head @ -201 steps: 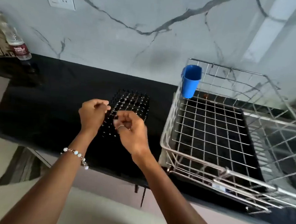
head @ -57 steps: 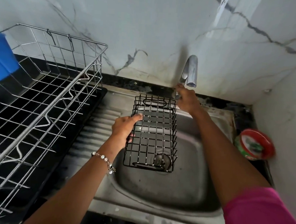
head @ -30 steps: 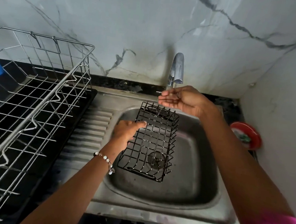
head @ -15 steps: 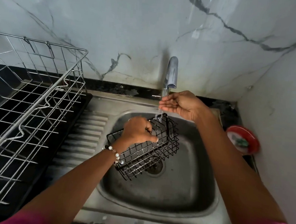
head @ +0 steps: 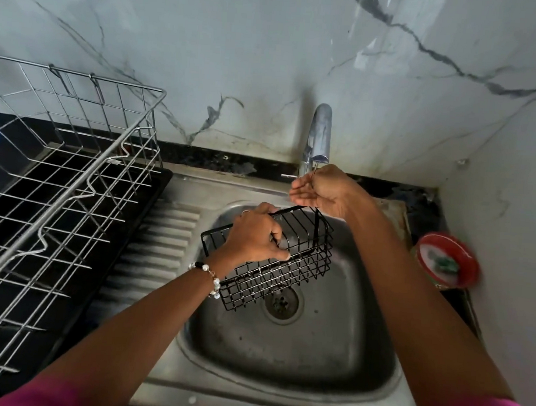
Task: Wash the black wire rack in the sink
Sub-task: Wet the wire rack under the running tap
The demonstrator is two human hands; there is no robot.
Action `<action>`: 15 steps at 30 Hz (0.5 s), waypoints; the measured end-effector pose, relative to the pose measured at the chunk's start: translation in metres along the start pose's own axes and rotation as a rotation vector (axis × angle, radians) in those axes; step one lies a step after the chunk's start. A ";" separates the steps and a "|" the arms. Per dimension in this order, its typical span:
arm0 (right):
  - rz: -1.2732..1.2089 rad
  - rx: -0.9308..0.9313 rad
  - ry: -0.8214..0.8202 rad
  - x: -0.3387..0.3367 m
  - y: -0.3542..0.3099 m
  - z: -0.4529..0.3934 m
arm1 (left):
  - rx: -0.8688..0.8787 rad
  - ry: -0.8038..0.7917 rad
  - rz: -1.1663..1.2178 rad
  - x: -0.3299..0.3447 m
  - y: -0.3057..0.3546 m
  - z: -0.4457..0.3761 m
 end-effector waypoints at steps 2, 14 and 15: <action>-0.019 0.008 -0.029 0.003 0.000 0.001 | 0.011 0.015 -0.008 -0.002 0.002 0.000; -0.016 -0.001 0.001 -0.003 -0.002 -0.002 | 0.008 0.035 -0.066 -0.006 -0.001 0.001; -0.044 0.008 -0.031 0.001 -0.001 -0.001 | 0.006 0.042 -0.067 -0.006 -0.002 0.001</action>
Point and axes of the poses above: each hand's wrist, its own z-axis away from the middle knuckle, its own x-axis out of the palm, y = z × x, the point moved 9 cm from there along -z, towards the middle knuckle, and after that the axes turned 9 degrees about x, right-handed, at the moved point
